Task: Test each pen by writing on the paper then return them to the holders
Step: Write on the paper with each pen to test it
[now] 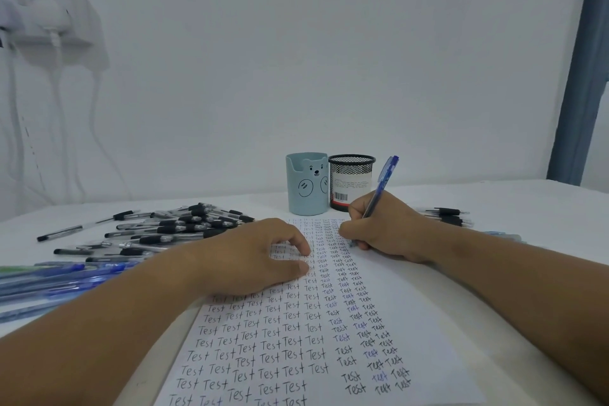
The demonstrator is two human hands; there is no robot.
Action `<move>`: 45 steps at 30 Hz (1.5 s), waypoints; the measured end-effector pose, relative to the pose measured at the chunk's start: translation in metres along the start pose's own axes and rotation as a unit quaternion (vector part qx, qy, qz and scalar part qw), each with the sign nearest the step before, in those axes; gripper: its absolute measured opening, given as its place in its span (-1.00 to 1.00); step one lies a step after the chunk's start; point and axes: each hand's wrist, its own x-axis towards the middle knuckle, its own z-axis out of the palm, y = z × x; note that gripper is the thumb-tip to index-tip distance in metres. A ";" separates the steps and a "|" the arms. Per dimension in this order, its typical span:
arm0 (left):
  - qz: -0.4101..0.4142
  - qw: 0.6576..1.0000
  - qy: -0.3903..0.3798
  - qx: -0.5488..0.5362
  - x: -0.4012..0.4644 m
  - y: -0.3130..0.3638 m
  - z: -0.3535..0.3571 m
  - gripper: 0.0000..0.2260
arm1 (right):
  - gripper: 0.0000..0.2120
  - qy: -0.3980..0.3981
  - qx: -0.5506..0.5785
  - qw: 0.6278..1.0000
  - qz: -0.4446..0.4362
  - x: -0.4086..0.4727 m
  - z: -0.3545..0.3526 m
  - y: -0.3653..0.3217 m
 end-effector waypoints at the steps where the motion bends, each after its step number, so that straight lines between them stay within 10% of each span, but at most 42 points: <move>1: -0.001 1.000 -0.001 -0.001 0.000 0.000 0.000 -0.79 | -0.63 0.003 0.002 1.000 -0.001 0.000 0.000 0.000; 45: 0.012 1.000 -0.014 0.006 0.000 -0.003 0.000 -0.79 | -0.60 0.028 -0.035 0.998 -0.048 0.006 0.000 0.008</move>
